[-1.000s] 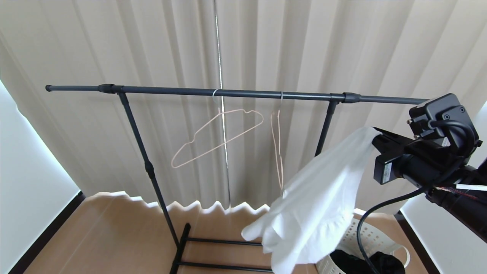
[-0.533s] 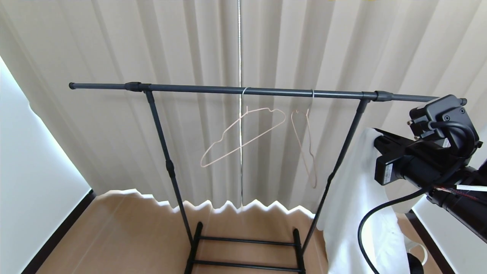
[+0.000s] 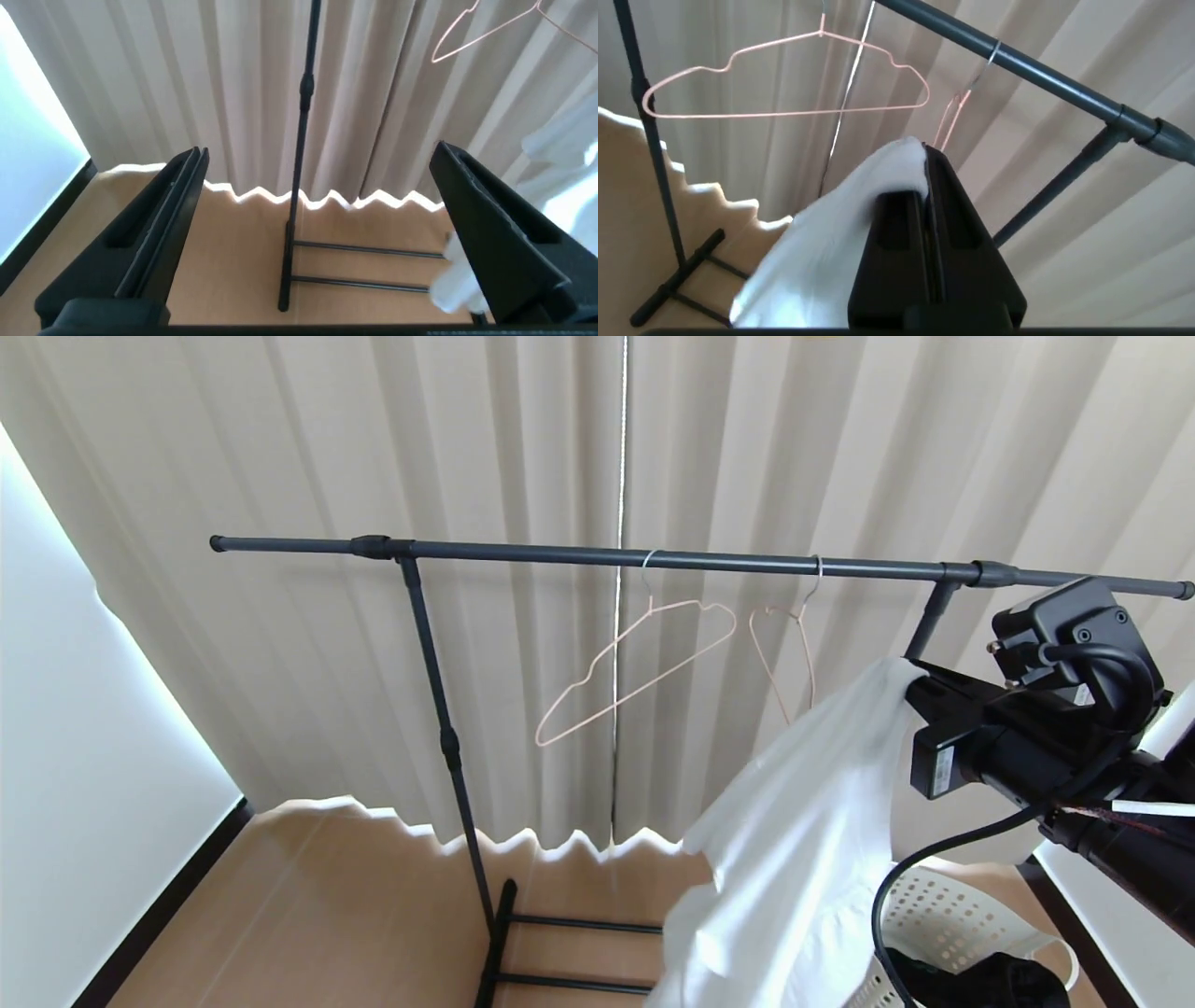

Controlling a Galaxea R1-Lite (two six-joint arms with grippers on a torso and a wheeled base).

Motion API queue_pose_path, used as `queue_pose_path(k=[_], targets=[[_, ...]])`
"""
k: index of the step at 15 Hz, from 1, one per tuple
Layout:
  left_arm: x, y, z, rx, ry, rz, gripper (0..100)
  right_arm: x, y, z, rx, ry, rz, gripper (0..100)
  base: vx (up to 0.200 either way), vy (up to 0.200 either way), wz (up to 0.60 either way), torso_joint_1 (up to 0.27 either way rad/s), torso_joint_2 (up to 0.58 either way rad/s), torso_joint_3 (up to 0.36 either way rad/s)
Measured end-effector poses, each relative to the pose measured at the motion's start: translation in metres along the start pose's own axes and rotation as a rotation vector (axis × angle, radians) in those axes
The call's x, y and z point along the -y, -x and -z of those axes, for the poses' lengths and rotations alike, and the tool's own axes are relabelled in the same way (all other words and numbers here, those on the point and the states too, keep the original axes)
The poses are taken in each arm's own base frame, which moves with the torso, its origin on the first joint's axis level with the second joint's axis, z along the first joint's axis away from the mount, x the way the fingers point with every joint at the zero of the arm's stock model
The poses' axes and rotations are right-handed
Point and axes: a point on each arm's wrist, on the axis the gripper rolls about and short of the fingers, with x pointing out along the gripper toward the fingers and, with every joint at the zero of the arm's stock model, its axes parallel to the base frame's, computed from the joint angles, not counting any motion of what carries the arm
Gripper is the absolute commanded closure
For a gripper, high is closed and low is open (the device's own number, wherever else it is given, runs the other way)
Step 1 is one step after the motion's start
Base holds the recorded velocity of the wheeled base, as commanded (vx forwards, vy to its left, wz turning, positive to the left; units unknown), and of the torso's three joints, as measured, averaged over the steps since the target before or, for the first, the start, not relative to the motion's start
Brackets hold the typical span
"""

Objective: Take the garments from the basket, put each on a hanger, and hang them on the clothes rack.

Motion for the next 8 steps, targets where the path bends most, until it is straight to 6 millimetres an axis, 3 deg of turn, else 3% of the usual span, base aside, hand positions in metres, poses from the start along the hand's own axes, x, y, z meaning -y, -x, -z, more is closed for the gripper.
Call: queue_pose_path(k=[3,8], targets=[[0.0000,0.0000,0.0000,0.000,0.001,0.001,0,-0.0005,0.0010,0.0009,-0.002,0.012,-0.003,100,0.000,0.000,-0.60,0.002,0.00,0.004],[0.0000,0.0000,0.0000,0.000,0.001,0.000,0,-0.0003,0.0033,0.0033,-0.010,0.032,-0.005,100,0.000,0.000,0.00,0.000,0.00,0.000]])
